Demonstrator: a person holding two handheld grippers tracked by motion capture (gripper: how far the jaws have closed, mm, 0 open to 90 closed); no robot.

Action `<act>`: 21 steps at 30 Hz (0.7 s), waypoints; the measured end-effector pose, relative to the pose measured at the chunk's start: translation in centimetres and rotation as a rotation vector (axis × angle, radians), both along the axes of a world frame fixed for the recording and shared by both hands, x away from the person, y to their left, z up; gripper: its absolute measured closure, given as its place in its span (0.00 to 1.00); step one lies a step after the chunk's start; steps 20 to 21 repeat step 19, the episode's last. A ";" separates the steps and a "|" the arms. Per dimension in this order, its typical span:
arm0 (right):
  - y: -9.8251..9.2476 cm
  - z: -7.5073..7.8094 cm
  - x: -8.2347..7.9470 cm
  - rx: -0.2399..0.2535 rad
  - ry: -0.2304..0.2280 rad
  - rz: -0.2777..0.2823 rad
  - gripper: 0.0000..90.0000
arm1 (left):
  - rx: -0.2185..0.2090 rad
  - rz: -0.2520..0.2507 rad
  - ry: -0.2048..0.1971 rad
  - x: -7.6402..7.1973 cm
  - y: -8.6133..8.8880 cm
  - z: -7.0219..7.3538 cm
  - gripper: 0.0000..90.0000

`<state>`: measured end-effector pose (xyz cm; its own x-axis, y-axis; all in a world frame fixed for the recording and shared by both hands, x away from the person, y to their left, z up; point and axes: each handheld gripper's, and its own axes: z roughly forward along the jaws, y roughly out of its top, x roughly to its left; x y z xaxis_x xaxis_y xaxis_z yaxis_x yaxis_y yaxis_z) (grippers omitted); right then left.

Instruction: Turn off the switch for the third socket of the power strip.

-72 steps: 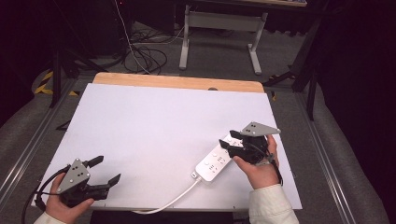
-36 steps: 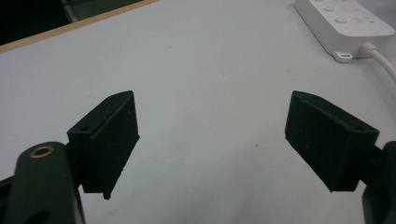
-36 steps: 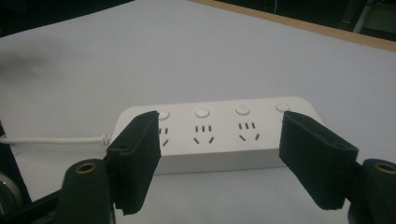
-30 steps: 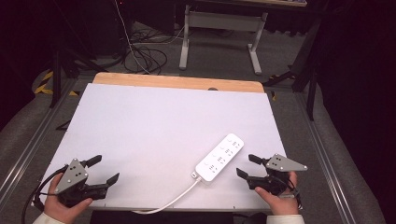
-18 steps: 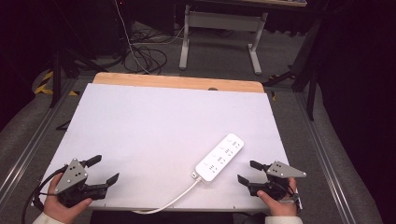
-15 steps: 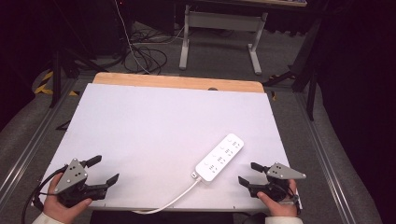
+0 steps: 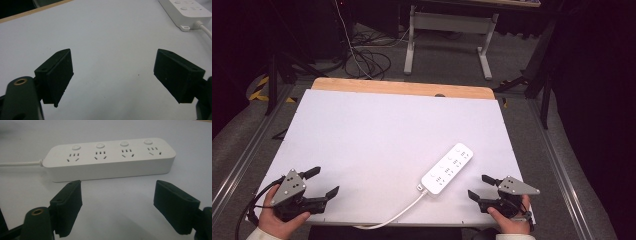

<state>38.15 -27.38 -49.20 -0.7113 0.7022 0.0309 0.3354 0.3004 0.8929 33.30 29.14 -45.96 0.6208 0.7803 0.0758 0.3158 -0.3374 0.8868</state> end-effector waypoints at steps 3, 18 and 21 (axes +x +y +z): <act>0.2 0.0 0.0 -0.003 -0.008 0.003 0.26 | 0.001 -0.006 -0.002 -0.1 -0.1 -0.1 0.19; 0.1 0.1 0.0 0.010 -0.017 0.004 0.28 | 0.013 -0.013 -0.010 0.0 -0.3 -0.1 0.19; 0.1 0.1 0.0 0.009 -0.019 0.003 0.28 | 0.013 -0.013 -0.010 0.0 -0.3 -0.1 0.19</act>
